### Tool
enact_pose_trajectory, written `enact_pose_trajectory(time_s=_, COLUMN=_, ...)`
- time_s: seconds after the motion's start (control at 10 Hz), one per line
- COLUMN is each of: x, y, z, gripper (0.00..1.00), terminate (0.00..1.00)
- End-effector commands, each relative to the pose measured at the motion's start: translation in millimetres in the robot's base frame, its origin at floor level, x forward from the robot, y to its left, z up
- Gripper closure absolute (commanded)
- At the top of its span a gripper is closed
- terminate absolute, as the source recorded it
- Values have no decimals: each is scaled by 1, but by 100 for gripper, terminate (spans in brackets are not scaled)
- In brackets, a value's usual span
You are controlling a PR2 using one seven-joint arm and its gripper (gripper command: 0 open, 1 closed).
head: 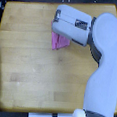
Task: Folding a cloth
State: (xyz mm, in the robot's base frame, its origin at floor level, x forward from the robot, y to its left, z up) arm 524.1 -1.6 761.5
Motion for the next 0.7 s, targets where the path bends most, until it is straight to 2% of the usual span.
enact_pose_trajectory(time_s=0.0, x=8, y=-2, z=-11, gripper=100, terminate=0)
enact_pose_trajectory(time_s=0.1, x=9, y=-1, z=-12, gripper=100, terminate=0)
enact_pose_trajectory(time_s=0.2, x=25, y=8, z=-14, gripper=100, terminate=0)
enact_pose_trajectory(time_s=0.3, x=22, y=10, z=-15, gripper=0, terminate=0)
enact_pose_trajectory(time_s=0.6, x=18, y=9, z=-11, gripper=0, terminate=0)
